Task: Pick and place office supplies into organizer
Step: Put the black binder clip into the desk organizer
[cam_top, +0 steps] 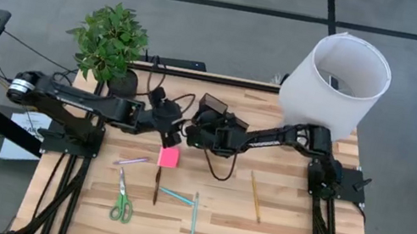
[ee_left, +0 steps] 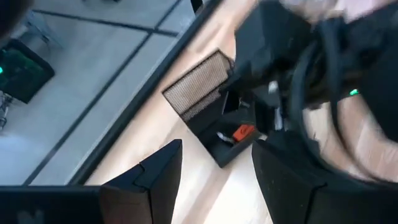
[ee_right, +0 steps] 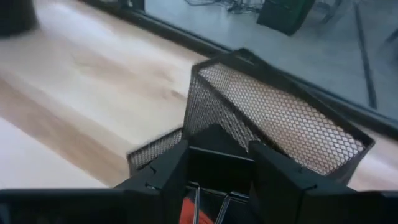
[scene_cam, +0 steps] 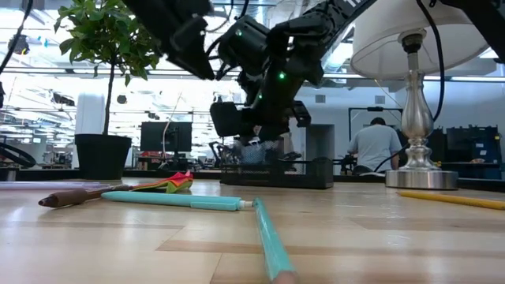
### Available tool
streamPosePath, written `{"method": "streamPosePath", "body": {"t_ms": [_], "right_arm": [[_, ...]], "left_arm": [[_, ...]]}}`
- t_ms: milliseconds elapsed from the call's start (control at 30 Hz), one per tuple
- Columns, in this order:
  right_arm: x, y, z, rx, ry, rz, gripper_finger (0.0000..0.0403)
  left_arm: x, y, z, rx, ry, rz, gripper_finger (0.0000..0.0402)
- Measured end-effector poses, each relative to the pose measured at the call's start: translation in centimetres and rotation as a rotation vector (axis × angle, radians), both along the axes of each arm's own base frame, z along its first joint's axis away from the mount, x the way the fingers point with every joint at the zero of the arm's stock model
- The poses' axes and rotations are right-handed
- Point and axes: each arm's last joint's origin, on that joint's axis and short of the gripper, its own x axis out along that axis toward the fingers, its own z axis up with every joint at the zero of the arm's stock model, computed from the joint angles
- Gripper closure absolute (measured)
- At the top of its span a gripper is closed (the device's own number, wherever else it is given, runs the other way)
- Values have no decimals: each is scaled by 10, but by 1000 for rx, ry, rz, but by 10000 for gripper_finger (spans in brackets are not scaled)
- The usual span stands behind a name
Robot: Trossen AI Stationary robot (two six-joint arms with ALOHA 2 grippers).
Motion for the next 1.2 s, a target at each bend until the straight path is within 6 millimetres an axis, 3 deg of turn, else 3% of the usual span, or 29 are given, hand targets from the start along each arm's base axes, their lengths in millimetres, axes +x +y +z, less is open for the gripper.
{"method": "streamPosePath", "body": {"t_ms": [267,633,900,1200], "right_arm": [[-2,-14,-4,-88,237,105,265],[-2,-27,-3,-193,486,241,230],[-2,-42,-3,-157,496,291,255],[1,-42,-2,-180,502,317,197]], "left_arm": [[-19,-9,25,20,-93,-30,212],[-21,-24,26,14,-101,-91,212],[-22,-33,26,1,-110,-122,212],[-22,-38,26,-3,-113,-138,212]]}}
